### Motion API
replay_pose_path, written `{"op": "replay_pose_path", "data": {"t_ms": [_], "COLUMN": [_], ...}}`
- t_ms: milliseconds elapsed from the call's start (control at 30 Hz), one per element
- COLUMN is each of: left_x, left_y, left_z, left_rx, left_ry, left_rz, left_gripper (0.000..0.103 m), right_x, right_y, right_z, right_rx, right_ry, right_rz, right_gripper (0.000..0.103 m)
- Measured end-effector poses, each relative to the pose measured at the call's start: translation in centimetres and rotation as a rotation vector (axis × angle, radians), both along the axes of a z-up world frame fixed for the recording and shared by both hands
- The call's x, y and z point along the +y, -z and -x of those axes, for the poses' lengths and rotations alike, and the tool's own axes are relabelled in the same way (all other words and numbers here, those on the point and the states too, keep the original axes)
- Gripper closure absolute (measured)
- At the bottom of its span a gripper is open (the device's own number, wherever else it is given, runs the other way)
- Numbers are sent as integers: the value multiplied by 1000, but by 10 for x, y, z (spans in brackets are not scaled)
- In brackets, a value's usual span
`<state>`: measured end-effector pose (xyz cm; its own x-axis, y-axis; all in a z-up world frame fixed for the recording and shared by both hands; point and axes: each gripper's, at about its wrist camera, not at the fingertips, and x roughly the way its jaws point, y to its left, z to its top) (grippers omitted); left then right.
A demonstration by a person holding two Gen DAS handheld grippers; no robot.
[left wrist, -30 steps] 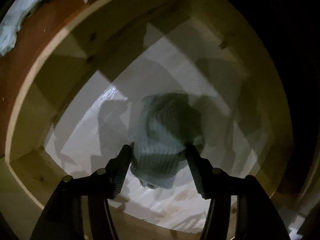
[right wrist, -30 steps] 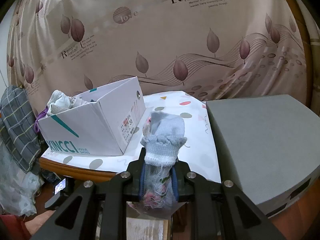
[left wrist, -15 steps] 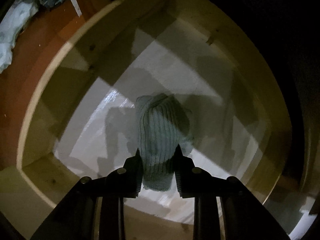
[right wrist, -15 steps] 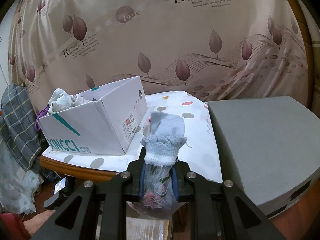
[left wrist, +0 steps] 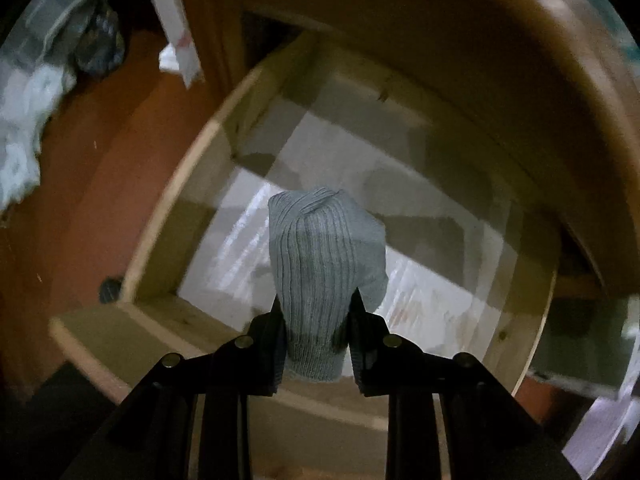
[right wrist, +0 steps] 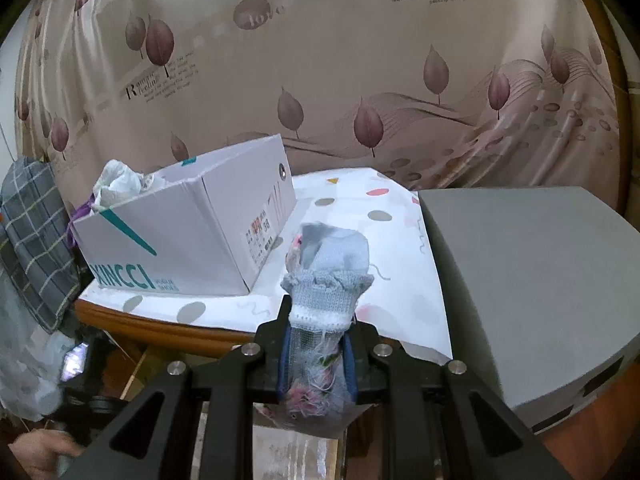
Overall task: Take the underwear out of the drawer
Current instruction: 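Lift the grey ribbed sock up out of the drawer with the left tool, then carry the grey ribbed sock over the white box and open the left tool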
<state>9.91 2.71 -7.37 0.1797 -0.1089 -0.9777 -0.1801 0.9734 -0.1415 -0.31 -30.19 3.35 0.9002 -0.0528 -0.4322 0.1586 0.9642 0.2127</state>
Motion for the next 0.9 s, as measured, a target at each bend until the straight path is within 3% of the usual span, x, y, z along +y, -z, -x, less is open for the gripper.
{"op": "replay_pose_path", "data": {"t_ms": [533,700,900], "left_x": [-6,-1,12], "left_y": [-87,-130,-206], "left_z": [62,74,72], "left_rx": [-410,-520,-652], "left_ry": [235,267,280], "left_rz": [-293,-328,-324], "left_gripper": [80,80,79], "right_x": [14,15,14], "right_y": [13,14,15], "right_z": [-10,-11,-11], "right_rx": [71,80,84], "right_ry": [-16,-14,-8], "right_rz": [45,48,36], "right_gripper": [82,82,82]}}
